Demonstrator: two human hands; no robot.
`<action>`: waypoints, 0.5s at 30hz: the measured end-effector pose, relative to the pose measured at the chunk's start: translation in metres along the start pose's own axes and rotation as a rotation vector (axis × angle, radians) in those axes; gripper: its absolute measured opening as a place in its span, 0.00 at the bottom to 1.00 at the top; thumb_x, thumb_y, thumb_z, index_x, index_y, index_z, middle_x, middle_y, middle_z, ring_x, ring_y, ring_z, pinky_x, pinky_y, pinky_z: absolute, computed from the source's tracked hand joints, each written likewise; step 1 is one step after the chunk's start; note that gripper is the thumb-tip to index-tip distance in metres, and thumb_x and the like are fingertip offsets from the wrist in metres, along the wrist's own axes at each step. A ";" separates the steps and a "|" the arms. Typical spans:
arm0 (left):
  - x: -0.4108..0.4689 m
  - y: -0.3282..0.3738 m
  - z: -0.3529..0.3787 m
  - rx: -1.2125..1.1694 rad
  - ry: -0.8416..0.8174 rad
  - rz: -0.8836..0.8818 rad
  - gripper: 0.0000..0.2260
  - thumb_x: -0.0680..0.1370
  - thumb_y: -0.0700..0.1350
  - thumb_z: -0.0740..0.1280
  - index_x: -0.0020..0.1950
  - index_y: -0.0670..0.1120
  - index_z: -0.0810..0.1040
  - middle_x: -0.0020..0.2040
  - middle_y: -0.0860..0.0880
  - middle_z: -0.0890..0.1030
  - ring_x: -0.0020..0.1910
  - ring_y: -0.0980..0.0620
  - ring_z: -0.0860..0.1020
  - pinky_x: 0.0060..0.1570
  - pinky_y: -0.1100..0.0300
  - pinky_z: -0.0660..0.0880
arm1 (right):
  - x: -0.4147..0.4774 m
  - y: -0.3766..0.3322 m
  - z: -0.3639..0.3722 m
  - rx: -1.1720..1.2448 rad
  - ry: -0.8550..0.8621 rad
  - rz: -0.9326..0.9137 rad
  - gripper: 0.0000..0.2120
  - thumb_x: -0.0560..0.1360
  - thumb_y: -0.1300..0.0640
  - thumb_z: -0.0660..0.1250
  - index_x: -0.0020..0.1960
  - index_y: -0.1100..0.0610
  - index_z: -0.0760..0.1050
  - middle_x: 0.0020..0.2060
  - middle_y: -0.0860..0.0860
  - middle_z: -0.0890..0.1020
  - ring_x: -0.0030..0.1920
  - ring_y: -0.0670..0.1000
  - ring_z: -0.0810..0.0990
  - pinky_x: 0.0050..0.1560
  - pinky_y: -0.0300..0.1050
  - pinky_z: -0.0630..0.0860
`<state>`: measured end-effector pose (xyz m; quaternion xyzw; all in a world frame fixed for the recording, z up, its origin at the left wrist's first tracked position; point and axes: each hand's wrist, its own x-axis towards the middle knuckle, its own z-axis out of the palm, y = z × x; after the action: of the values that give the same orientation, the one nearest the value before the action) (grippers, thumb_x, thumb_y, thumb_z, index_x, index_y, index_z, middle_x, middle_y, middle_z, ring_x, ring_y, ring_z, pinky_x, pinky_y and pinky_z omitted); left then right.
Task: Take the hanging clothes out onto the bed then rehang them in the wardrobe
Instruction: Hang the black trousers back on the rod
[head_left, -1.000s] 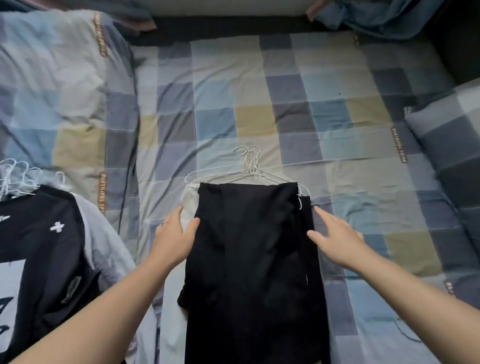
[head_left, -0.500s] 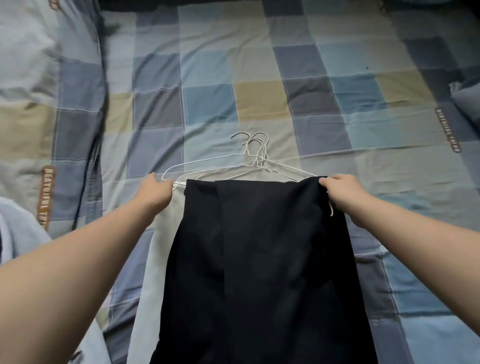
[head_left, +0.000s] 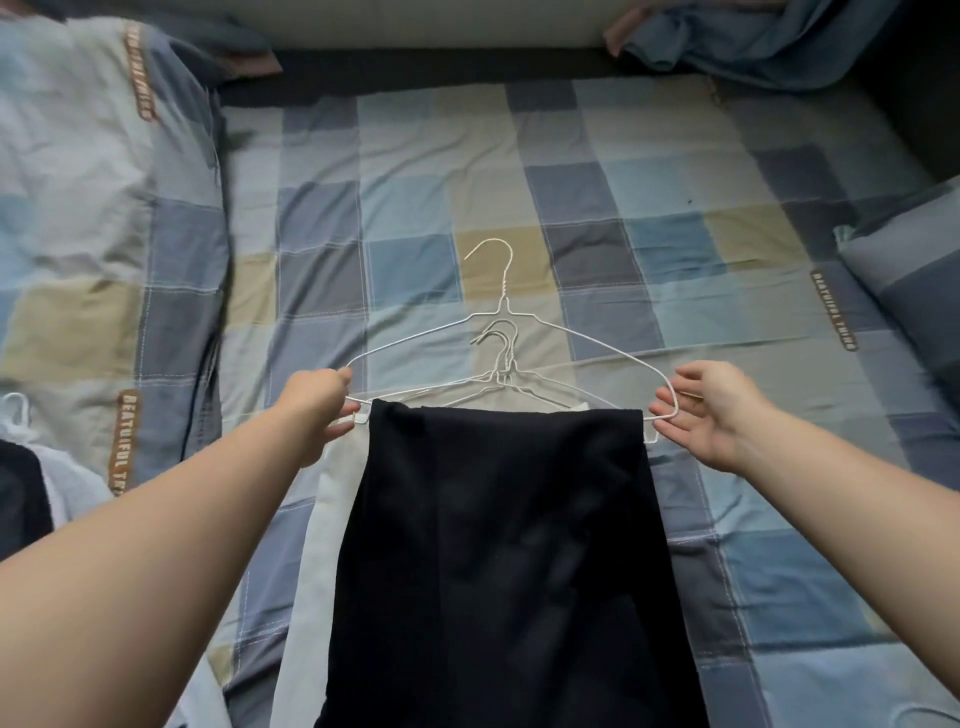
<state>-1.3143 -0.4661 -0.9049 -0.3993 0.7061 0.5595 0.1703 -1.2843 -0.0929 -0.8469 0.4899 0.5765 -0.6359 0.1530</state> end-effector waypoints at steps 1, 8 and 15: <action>-0.009 0.005 -0.005 -0.036 0.001 -0.023 0.07 0.82 0.45 0.62 0.58 0.45 0.73 0.44 0.49 0.77 0.46 0.48 0.79 0.40 0.57 0.76 | -0.011 -0.005 -0.004 0.016 -0.002 0.000 0.09 0.81 0.55 0.59 0.45 0.59 0.71 0.44 0.54 0.76 0.45 0.55 0.78 0.59 0.52 0.72; -0.108 0.056 -0.050 -0.119 -0.045 -0.066 0.04 0.83 0.41 0.59 0.53 0.42 0.72 0.54 0.44 0.75 0.47 0.47 0.80 0.41 0.57 0.77 | -0.117 -0.034 -0.044 0.089 -0.038 -0.034 0.09 0.81 0.57 0.59 0.44 0.59 0.72 0.44 0.55 0.76 0.49 0.57 0.78 0.62 0.54 0.72; -0.236 0.108 -0.113 -0.165 -0.086 0.007 0.09 0.82 0.46 0.66 0.47 0.41 0.75 0.44 0.44 0.77 0.41 0.46 0.82 0.36 0.59 0.82 | -0.259 -0.076 -0.095 0.037 -0.068 -0.199 0.10 0.79 0.68 0.61 0.59 0.65 0.74 0.44 0.56 0.79 0.48 0.61 0.80 0.51 0.51 0.78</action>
<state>-1.2251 -0.4766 -0.6364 -0.3850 0.6511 0.6329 0.1650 -1.1775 -0.0829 -0.5819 0.4111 0.6050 -0.6746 0.0996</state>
